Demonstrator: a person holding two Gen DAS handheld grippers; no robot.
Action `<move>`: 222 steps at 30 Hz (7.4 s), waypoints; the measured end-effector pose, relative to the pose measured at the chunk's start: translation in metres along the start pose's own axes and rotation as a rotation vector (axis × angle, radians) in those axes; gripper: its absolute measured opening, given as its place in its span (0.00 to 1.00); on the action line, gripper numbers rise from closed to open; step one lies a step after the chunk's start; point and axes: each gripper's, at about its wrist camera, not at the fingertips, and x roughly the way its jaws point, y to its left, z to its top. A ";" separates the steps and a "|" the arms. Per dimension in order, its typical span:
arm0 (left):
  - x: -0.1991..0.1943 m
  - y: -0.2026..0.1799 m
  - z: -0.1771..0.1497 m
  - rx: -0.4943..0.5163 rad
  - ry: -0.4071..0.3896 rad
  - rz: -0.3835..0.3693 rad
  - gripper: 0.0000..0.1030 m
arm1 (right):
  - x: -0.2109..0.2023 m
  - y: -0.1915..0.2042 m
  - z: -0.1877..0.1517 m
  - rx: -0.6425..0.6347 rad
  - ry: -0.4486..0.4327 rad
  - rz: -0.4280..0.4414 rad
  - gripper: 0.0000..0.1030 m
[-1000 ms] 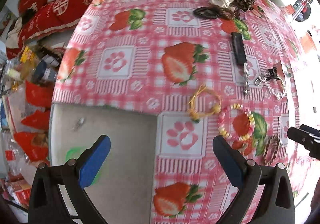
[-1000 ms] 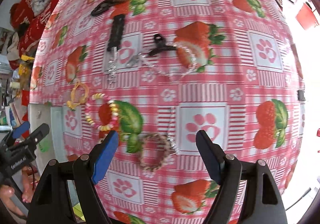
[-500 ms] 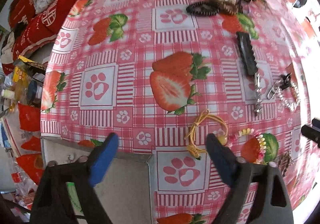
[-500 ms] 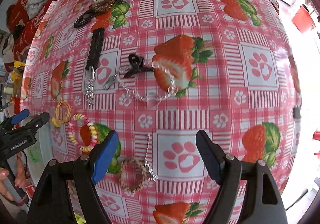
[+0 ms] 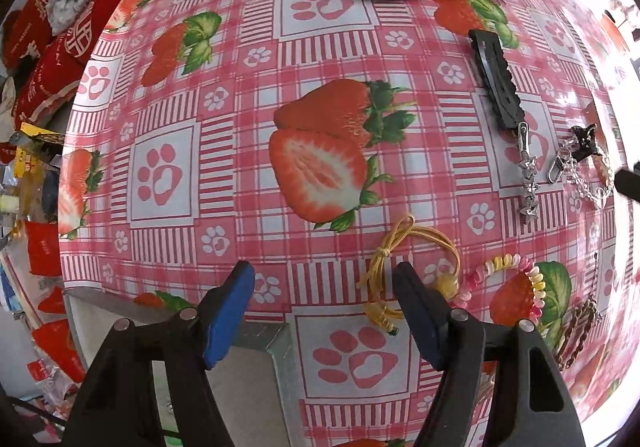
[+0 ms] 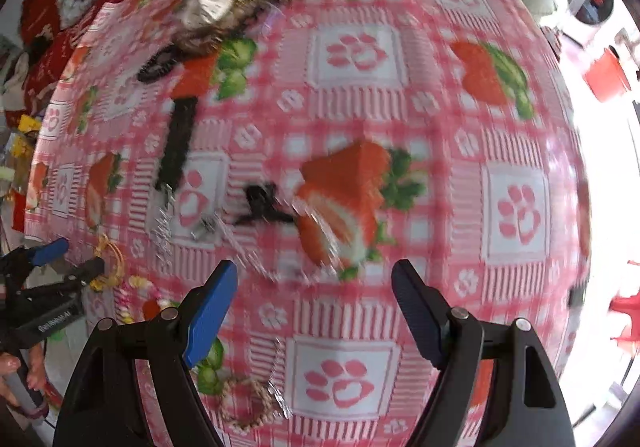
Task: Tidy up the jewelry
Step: 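Grasp the yellow hair tie with the left tool while the right tool grasps the black claw clip, then lift the yellow hair tie and black claw clip and carry both toward the white tray, then drop the black clip inside the green bangle with the right tool while the left tool releases the hair tie, then move both open tools back over the jewelry on the tablecloth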
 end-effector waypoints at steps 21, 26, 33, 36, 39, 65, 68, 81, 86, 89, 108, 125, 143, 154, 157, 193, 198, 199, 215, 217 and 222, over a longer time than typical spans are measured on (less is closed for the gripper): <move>-0.003 -0.045 0.002 0.055 -0.029 -0.101 0.09 | 0.022 0.034 0.028 -0.057 -0.023 -0.018 0.19; -0.012 -0.052 -0.001 0.034 -0.044 -0.153 0.09 | 0.008 0.021 0.020 -0.010 -0.037 0.047 0.19; -0.037 -0.043 -0.005 -0.029 -0.077 -0.212 0.09 | -0.010 0.011 0.007 0.029 -0.040 0.096 0.19; -0.049 -0.038 -0.010 -0.035 -0.099 -0.221 0.09 | -0.017 0.011 0.001 0.036 -0.035 0.102 0.19; -0.063 -0.035 -0.016 -0.041 -0.121 -0.231 0.09 | -0.025 0.010 -0.007 0.032 -0.031 0.103 0.19; -0.038 -0.005 -0.007 -0.084 -0.129 -0.144 1.00 | -0.040 0.037 -0.048 0.019 0.017 0.129 0.19; -0.022 -0.009 0.004 -0.068 -0.118 -0.090 1.00 | -0.040 0.029 -0.048 0.034 0.014 0.130 0.19; 0.025 -0.018 0.021 -0.016 -0.037 -0.129 0.79 | -0.037 0.013 -0.054 0.073 0.026 0.132 0.19; 0.016 -0.017 0.019 0.008 -0.076 -0.162 0.18 | -0.035 0.014 -0.057 0.072 0.033 0.132 0.19; 0.009 -0.014 0.014 -0.006 -0.101 -0.196 0.18 | -0.034 0.018 -0.058 0.067 0.036 0.132 0.19; -0.099 0.036 -0.047 -0.158 -0.249 -0.297 0.18 | -0.052 0.072 -0.048 -0.040 0.011 0.165 0.19; -0.101 0.140 -0.177 -0.426 -0.188 -0.168 0.18 | -0.047 0.217 -0.058 -0.318 0.063 0.280 0.19; -0.043 0.185 -0.242 -0.634 -0.123 -0.070 0.18 | 0.017 0.374 -0.108 -0.600 0.243 0.384 0.19; -0.028 0.188 -0.239 -0.641 -0.122 -0.045 0.18 | 0.056 0.409 -0.109 -0.667 0.287 0.337 0.19; -0.025 0.187 -0.235 -0.630 -0.121 -0.030 0.18 | 0.059 0.409 -0.105 -0.674 0.275 0.320 0.19; -0.062 0.165 -0.211 -0.504 -0.157 0.070 1.00 | -0.013 0.261 -0.059 -0.312 0.138 0.354 0.62; -0.078 0.148 -0.190 -0.422 -0.177 0.082 1.00 | -0.018 0.196 -0.064 -0.202 0.123 0.283 0.74; -0.077 0.146 -0.187 -0.406 -0.178 0.078 1.00 | -0.018 0.183 -0.066 -0.179 0.122 0.273 0.75; -0.089 0.022 -0.094 -0.104 -0.168 0.006 1.00 | -0.022 0.026 -0.100 0.125 0.117 0.124 0.79; -0.084 0.008 -0.085 -0.079 -0.152 -0.023 1.00 | -0.022 0.014 -0.105 0.142 0.117 0.111 0.79; -0.072 -0.029 -0.064 -0.004 -0.128 -0.064 1.00 | -0.018 -0.004 -0.115 0.161 0.131 0.093 0.79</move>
